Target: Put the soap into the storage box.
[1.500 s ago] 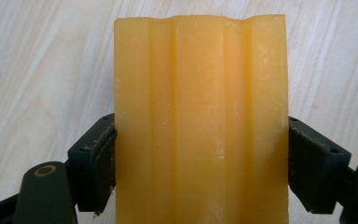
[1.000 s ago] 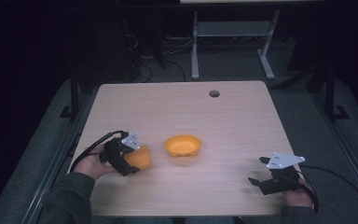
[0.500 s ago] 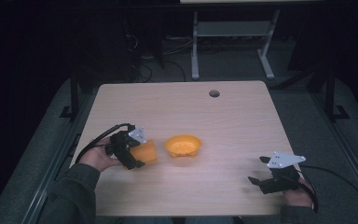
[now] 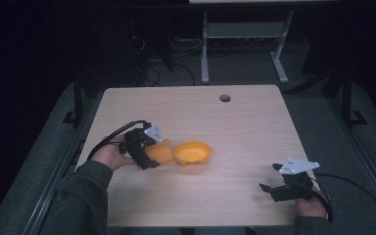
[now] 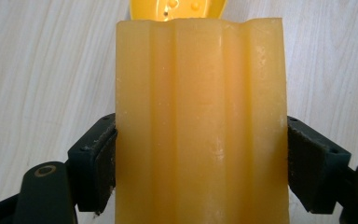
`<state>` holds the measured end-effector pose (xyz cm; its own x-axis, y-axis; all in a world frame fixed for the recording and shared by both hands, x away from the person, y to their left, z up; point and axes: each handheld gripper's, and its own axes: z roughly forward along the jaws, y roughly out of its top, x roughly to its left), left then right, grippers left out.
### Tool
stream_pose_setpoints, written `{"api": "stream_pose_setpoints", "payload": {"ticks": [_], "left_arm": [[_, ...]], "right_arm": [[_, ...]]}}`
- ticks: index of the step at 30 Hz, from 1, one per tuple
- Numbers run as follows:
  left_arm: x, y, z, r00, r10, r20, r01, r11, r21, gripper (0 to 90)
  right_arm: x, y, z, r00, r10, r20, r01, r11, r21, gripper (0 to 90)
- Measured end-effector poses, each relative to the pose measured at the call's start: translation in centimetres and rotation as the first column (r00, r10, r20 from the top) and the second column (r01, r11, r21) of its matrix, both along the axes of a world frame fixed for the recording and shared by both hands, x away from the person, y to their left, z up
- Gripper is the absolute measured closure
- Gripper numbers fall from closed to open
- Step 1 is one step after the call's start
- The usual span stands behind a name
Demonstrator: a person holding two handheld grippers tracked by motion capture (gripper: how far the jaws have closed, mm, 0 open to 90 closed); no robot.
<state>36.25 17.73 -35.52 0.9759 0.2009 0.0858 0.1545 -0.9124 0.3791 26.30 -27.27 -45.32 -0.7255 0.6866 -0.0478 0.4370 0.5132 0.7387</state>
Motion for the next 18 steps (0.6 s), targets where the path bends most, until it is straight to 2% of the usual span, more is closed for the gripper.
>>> {"api": "stream_pose_setpoints", "payload": {"ticks": [6, 12, 15, 18], "left_arm": [[0.6, -0.8, 0.4, 0.9999, -0.011, 0.001, 0.011, 0.9999, -0.004, 20.9], [1.1, -1.9, 0.5, 0.9996, -0.026, 0.008, 0.026, 0.9996, 0.004, 20.9], [1.3, -2.4, 0.6, 0.9994, -0.032, 0.01, 0.032, 0.9995, 0.007, 20.9], [1.6, -3.0, 0.8, 0.9992, -0.037, 0.015, 0.037, 0.9993, 0.004, 20.9]], "right_arm": [[0.1, 0.3, 0.2, 0.9998, -0.019, 0.007, 0.019, 1.0, 0.021, 14.0], [0.3, 0.7, 0.4, 0.9974, -0.073, 0.001, 0.073, 0.997, 0.037, 14.0], [0.5, 0.6, 0.4, 0.9945, -0.105, 0.0, 0.105, 0.994, 0.037, 14.0], [0.7, 0.7, 0.3, 0.9851, -0.172, 0.0, 0.172, 0.984, 0.041, 13.9]]}}
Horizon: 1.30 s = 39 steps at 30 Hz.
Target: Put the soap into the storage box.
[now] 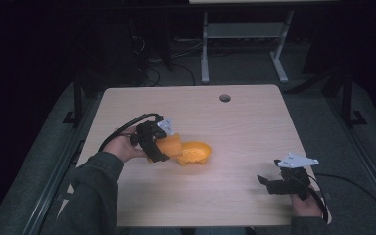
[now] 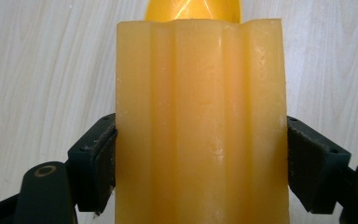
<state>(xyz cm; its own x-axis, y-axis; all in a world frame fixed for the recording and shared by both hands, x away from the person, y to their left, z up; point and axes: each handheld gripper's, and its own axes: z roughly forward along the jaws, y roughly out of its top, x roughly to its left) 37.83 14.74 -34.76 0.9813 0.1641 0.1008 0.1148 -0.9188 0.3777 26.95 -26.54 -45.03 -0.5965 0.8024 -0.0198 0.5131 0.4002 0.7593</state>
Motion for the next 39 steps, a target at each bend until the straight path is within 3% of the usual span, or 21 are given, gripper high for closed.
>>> {"api": "stream_pose_setpoints", "payload": {"ticks": [6, 8, 18, 24, 26, 28, 33, 39], "left_arm": [[0.4, -1.0, 0.1, 0.9999, -0.016, 0.001, 0.016, 0.9998, 0.008, 20.9], [0.5, -1.2, 0.1, 0.9998, -0.02, -0.002, 0.02, 0.9998, 0.007, 20.9], [1.2, -2.6, -0.3, 0.9988, -0.045, -0.018, 0.045, 0.999, 0.008, 20.9], [1.5, -3.4, -0.2, 0.998, -0.06, -0.022, 0.06, 0.9982, -0.001, 20.9], [1.7, -3.8, -0.3, 0.9974, -0.06, -0.04, 0.06, 0.9982, -0.003, 21.0], [1.7, -4.1, -0.4, 0.9977, -0.064, -0.02, 0.064, 0.9979, -0.002, 20.9], [2.0, -4.7, -0.8, 0.9959, -0.084, -0.034, 0.084, 0.9964, -0.003, 21.0], [2.3, -5.4, -0.8, 0.9943, -0.101, -0.032, 0.101, 0.9949, -0.006, 20.9]], "right_arm": [[0.3, 0.2, 0.3, 0.9976, -0.07, -0.002, 0.07, 0.997, 0.04, 13.9], [0.6, 0.3, 0.3, 0.9937, -0.109, -0.027, 0.11, 0.991, 0.073, 13.9], [0.8, -0.3, 0.4, 0.9818, -0.187, -0.032, 0.19, 0.975, 0.119, 14.0], [0.9, -0.4, 0.4, 0.9766, -0.212, -0.035, 0.215, 0.968, 0.131, 13.9], [1.0, -0.4, 0.3, 0.9763, -0.214, -0.034, 0.216, 0.968, 0.128, 13.9], [1.0, -0.4, 0.3, 0.9773, -0.208, -0.038, 0.211, 0.97, 0.124, 13.9], [1.0, -0.1, 0.2, 0.9808, -0.192, -0.036, 0.194, 0.976, 0.098, 13.9], [1.1, -0.2, 0.2, 0.9793, -0.2, -0.032, 0.202, 0.974, 0.101, 14.0]]}}
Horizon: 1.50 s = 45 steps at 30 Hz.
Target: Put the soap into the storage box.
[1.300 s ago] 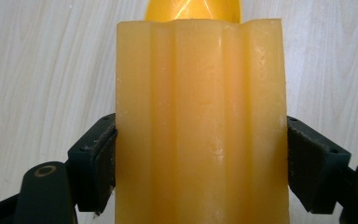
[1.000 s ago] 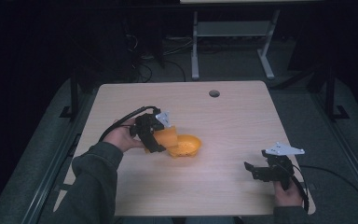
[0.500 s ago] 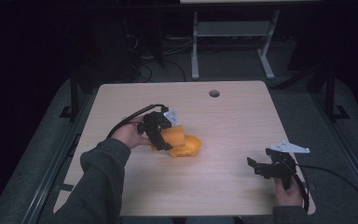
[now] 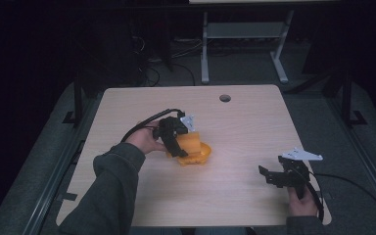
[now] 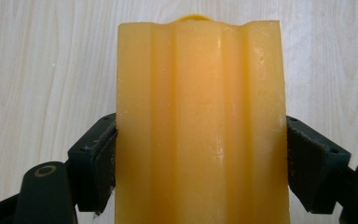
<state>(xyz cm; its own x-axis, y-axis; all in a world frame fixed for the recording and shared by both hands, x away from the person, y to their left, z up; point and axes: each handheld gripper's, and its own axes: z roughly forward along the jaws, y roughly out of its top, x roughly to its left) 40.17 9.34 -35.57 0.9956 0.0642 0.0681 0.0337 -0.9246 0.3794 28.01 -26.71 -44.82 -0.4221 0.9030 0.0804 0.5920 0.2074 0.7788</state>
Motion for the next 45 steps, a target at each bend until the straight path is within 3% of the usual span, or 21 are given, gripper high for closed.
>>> {"api": "stream_pose_setpoints", "payload": {"ticks": [12, 30, 45], "left_arm": [[0.4, -1.3, -0.7, 0.9992, -0.037, -0.014, 0.037, 0.9992, 0.014, 21.0], [0.8, -2.4, -1.9, 0.9971, -0.068, -0.035, 0.069, 0.9976, 0.011, 20.9], [1.1, -2.6, -2.7, 0.9954, -0.076, -0.059, 0.078, 0.9964, 0.034, 20.8]], "right_arm": [[0.2, -0.1, 0.0, 0.9991, -0.042, -0.004, 0.042, 0.999, 0.004, 13.9], [0.2, 0.1, 0.0, 0.9999, -0.007, -0.015, 0.007, 1.0, -0.016, 13.9], [0.2, 0.1, -0.1, 0.9998, 0.004, -0.018, -0.004, 1.0, -0.02, 14.0]]}}
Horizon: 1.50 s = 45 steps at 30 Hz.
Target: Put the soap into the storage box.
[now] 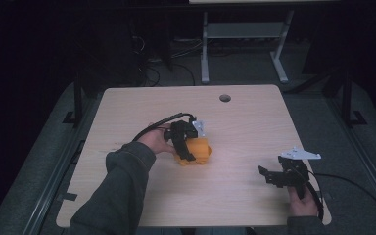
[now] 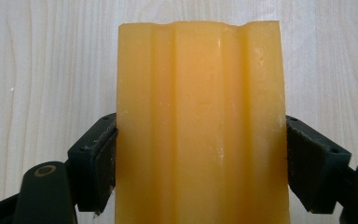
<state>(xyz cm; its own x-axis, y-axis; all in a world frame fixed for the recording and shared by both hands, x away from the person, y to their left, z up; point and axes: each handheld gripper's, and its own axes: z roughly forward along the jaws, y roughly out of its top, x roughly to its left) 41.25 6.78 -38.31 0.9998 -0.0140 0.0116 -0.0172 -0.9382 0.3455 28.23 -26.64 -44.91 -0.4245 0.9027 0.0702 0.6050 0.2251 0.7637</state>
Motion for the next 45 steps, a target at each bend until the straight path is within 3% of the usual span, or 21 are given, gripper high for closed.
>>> {"api": "stream_pose_setpoints", "payload": {"ticks": [45], "left_arm": [[-0.01, 0.57, -0.09, 0.9994, 0.03, -0.015, -0.031, 0.999, -0.034, 19.9]], "right_arm": [[0.1, 0.17, -0.16, 0.999, 0.04, -0.018, -0.04, 0.999, -0.006, 13.9]]}}
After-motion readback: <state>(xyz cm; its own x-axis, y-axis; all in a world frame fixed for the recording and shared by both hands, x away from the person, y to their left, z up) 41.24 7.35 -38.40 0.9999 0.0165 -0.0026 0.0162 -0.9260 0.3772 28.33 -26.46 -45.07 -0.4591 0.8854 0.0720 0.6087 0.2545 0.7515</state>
